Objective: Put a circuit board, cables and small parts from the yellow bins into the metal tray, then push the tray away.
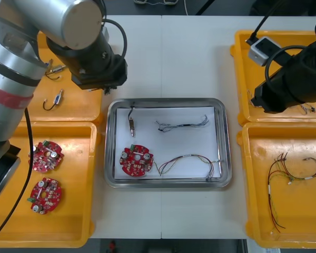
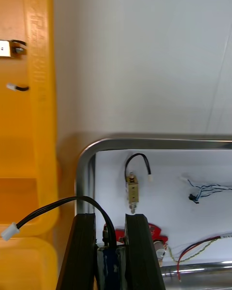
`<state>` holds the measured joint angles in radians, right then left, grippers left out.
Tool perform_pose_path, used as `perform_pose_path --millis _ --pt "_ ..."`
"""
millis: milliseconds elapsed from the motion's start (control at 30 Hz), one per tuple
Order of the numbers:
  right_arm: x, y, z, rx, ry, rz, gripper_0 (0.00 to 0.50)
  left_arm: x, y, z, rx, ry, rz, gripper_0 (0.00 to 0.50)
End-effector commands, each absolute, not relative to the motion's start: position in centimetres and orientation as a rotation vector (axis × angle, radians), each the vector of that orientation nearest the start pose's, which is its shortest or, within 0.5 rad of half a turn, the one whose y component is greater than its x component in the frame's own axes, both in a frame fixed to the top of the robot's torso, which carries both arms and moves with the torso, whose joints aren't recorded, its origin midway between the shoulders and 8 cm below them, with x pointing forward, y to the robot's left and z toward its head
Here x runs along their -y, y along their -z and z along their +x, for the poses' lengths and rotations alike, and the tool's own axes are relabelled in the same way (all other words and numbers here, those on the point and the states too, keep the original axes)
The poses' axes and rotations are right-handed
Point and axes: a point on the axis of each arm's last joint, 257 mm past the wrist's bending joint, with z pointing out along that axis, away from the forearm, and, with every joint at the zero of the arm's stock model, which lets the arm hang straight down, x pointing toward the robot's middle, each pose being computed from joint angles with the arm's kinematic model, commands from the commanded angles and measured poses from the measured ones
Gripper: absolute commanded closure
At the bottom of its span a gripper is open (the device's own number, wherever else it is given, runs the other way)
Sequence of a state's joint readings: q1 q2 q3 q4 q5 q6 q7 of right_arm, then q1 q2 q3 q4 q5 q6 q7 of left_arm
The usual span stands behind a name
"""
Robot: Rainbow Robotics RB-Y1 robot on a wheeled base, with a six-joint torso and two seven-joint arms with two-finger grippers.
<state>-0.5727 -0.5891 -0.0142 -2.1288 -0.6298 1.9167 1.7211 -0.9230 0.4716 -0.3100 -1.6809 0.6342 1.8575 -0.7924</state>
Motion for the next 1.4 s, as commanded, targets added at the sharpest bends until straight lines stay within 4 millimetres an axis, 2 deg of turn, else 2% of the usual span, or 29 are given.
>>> perform_pose_path --millis 33,367,567,700,900,1100,1233,1400 --pt "27.6 7.9 46.3 -2.369 0.176 -0.588 0.000 -8.6 11.6 51.0 -2.612 0.183 -0.046 0.498" --pt "31.8 8.4 44.1 -2.454 0.042 -0.306 0.000 -5.8 15.0 50.0 -2.648 0.156 0.012 0.498" --pt "35.6 9.1 42.3 -2.491 0.033 -0.178 0.000 -5.1 17.9 50.2 -2.636 0.150 0.028 0.499" --pt "37.4 10.0 41.2 -2.515 0.042 -0.123 0.000 -4.9 19.4 49.8 -2.641 0.136 0.045 0.497" --pt "39.0 11.0 39.9 -2.541 0.029 -0.060 0.000 -4.7 21.3 49.2 -2.648 0.124 0.065 0.499" --pt "40.4 11.9 38.8 -2.562 0.028 0.005 0.000 -4.7 22.9 49.5 -2.643 0.124 0.055 0.498" --pt "41.4 13.0 38.0 -2.587 0.055 0.046 0.000 -4.4 23.7 50.3 -2.633 0.130 0.038 0.497" --pt "41.6 13.5 37.6 -2.600 0.052 0.062 0.000 -4.4 23.9 50.5 -2.630 0.126 0.028 0.499"
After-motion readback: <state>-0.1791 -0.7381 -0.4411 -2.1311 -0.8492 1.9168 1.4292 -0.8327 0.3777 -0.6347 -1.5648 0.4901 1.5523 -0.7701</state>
